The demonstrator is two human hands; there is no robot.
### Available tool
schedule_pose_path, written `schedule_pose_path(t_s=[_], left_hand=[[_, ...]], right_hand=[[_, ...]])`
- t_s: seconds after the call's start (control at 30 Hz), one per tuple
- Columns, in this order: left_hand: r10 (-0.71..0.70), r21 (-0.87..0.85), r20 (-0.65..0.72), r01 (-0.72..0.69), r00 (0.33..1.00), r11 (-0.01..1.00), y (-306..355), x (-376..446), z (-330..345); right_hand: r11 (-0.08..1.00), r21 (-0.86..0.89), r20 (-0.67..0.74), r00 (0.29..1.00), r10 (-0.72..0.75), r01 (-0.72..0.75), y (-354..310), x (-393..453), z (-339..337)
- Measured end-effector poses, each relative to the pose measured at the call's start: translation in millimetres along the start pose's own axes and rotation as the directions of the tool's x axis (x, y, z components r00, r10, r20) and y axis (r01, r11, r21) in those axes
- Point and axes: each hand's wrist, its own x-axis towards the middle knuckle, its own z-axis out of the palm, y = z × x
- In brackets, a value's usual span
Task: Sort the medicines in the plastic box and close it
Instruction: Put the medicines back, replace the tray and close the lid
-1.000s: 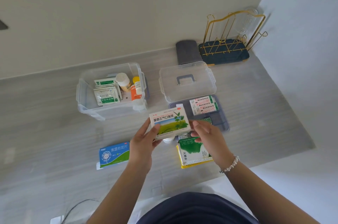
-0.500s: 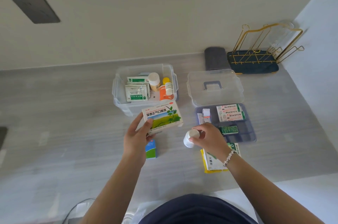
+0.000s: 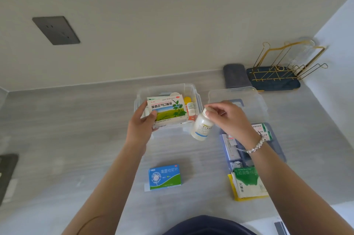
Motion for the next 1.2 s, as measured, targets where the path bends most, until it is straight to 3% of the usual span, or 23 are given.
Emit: schedule_pose_path(t_s=[0.3,0.43,0.53,0.7,0.8,0.9,1.0,1.1,1.2], left_hand=[[-0.058,0.373,-0.005,0.055,0.998,0.926,-5.6,52.8,6.0],[-0.065,0.642,0.006,0.046,0.998,0.765,-11.1,68.6,9.2],[-0.147,0.789,0.042,0.057,0.988,0.611,-9.2,79.7,9.7],[-0.359,0.868,0.075,0.116,0.93,0.484,-9.5,97.6,14.2],[-0.397,0.924,0.08,0.08,0.915,0.373,-16.6,101.2,18.5],[-0.416,0.924,0.066,0.101,0.907,0.369,-17.6,105.6,20.2],[-0.374,0.931,0.059,0.085,0.926,0.356,-21.6,105.2,21.8],[-0.224,0.946,0.102,-0.025,0.969,0.322,-30.1,102.0,22.5],[-0.079,0.92,0.108,-0.069,0.991,0.385,-31.2,103.4,22.4]], right_hand=[[0.994,-0.111,-0.004,1.0,-0.009,0.009,-8.3,43.8,21.4],[0.992,-0.123,-0.007,1.0,0.0,-0.001,-3.4,52.5,28.2],[0.993,-0.115,-0.044,0.999,-0.003,-0.002,-2.2,56.9,34.2],[0.992,-0.128,-0.039,0.999,-0.004,-0.001,-0.8,63.6,45.7],[0.993,-0.122,-0.017,1.0,-0.008,0.006,-1.1,65.3,51.3],[0.993,-0.117,-0.004,1.0,-0.016,0.015,-0.3,66.8,53.7],[0.994,-0.111,0.0,1.0,-0.023,0.022,0.0,69.4,56.3],[0.994,-0.109,-0.014,1.0,-0.026,0.025,-0.4,72.2,59.2],[0.992,-0.122,0.01,1.0,-0.024,0.025,0.4,73.9,62.7]])
